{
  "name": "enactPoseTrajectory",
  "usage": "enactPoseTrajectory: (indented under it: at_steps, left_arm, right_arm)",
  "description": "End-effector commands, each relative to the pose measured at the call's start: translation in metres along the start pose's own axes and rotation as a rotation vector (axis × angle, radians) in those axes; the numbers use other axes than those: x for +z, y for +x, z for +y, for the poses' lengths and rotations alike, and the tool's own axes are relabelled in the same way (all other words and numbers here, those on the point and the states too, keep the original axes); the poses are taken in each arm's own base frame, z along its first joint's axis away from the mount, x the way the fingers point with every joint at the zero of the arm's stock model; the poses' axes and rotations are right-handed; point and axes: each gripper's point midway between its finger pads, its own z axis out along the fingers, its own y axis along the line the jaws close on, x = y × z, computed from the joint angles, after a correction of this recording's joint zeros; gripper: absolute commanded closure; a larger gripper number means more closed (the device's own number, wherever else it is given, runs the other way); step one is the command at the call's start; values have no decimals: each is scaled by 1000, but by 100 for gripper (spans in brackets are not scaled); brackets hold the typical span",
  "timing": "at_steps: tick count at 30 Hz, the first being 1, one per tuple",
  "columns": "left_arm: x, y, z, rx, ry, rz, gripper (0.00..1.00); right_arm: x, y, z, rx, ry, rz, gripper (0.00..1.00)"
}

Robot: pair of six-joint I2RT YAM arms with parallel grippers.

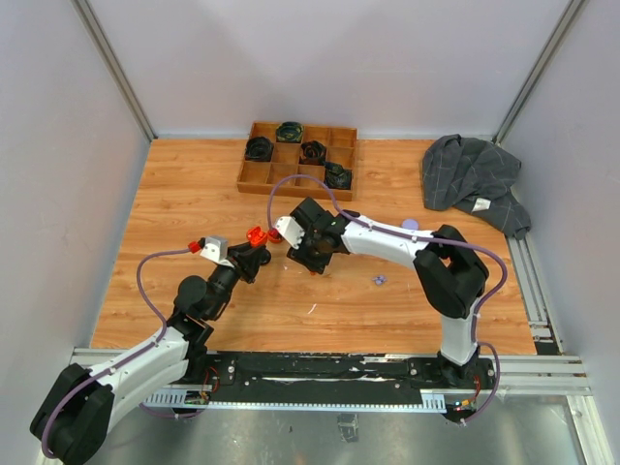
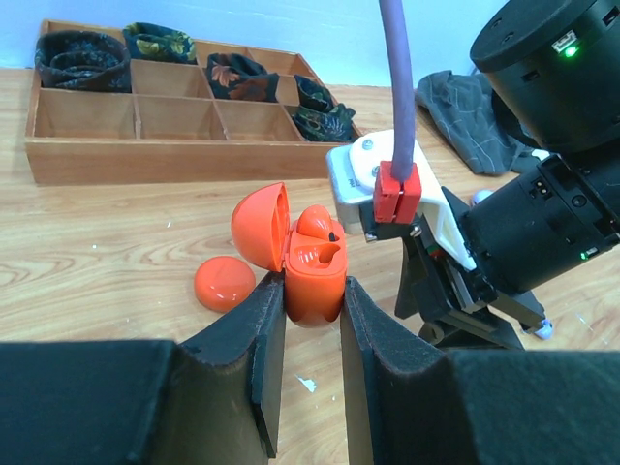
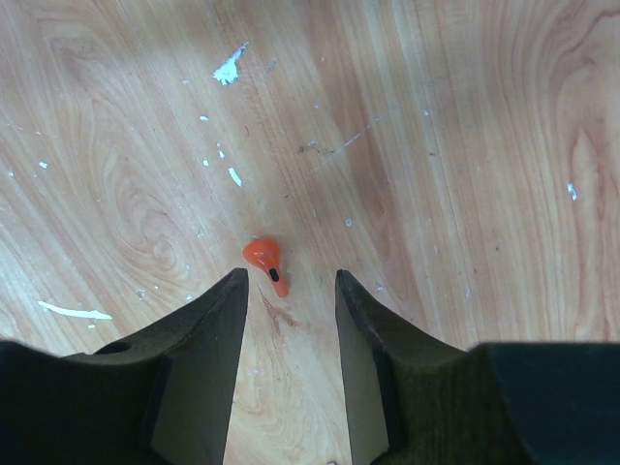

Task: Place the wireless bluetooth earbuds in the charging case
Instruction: Pick up the earbud from the center of the board.

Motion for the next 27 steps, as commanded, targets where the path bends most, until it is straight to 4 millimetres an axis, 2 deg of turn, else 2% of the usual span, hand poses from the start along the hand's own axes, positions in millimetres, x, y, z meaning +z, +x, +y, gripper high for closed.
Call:
enactPoseTrajectory:
  at_steps: [1, 7, 9, 17, 27]
  left_arm:
    - [-4, 0, 5, -4, -19, -21, 100]
    - [-4, -1, 5, -3, -19, -24, 100]
    - [-4, -1, 5, -3, -19, -24, 100]
    - [-4, -1, 5, -3, -17, -24, 100]
    - [-4, 0, 5, -1, -17, -21, 100]
  right_arm:
    - [7, -2, 9, -43, -45, 29, 58]
    - [13, -3, 11, -60, -53, 50, 61]
    - [21, 3, 12, -60, -60, 82, 61]
    - [29, 16, 15, -74, -67, 156, 63]
    - [27, 27, 14, -79, -47, 218, 64]
